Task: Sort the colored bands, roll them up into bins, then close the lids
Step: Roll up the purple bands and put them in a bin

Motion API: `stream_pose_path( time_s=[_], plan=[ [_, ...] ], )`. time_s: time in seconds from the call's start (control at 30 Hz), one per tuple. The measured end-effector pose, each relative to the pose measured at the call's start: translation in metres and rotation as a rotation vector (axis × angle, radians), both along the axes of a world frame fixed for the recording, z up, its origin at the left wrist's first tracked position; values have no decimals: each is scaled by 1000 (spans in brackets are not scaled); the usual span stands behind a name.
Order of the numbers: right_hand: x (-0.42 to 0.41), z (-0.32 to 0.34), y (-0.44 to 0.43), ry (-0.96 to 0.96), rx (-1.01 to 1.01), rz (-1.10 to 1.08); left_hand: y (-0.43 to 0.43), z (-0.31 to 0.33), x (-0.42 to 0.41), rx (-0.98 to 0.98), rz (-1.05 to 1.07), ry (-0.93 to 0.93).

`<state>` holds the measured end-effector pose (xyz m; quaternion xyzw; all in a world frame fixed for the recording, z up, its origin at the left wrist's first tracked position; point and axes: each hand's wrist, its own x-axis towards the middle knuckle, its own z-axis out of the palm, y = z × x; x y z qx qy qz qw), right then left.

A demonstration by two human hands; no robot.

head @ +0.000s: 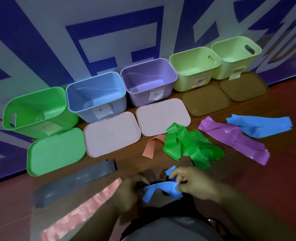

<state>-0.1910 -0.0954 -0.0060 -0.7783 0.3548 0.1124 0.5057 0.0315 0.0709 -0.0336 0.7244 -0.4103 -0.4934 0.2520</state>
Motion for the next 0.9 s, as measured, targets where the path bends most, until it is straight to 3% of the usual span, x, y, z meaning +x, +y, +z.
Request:
stream_pose_path(
  time_s=[0.37, 0.63, 0.9],
  plan=[
    [4, 45, -45, -200, 278, -36, -46, 75, 22, -208, 255, 234],
    [-30, 52, -73, -255, 273, -83, -112, 106, -1, -312, 410, 235],
    [-97, 58, -129, -228, 221, -191, -189, 93, -33, -289, 553, 157]
  ],
)
